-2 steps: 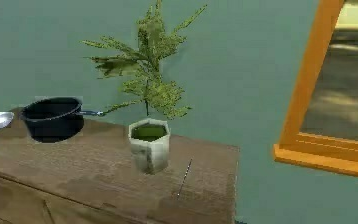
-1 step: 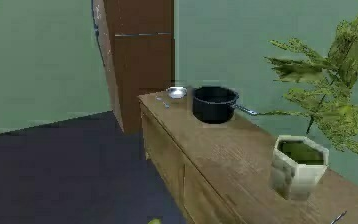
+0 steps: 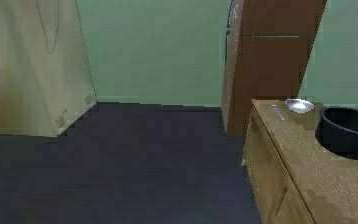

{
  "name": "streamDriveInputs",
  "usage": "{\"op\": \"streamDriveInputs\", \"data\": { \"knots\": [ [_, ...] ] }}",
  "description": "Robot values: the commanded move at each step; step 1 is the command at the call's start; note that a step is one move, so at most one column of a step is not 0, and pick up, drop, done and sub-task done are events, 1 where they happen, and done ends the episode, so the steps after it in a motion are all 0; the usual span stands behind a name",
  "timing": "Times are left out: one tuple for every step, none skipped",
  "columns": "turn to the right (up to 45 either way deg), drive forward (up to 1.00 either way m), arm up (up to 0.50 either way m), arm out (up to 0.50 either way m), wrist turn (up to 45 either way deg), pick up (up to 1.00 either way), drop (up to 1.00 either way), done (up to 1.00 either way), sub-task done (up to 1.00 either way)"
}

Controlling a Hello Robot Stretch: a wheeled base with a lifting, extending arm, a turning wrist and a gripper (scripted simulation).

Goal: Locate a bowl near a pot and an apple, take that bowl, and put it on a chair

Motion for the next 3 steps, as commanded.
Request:
{"op": "streamDriveInputs", "data": {
  "knots": [
    [0.0, 0.70, 0.00, 0.00, 0.0, 0.00, 0.00, 0.00, 0.00],
    [-33.0, 0.00, 0.00, 0.00, 0.0, 0.00, 0.00, 0.00, 0.00],
    [45.0, 0.00, 0.00, 0.00, 0.0, 0.00, 0.00, 0.00, 0.00]
  ]
}}
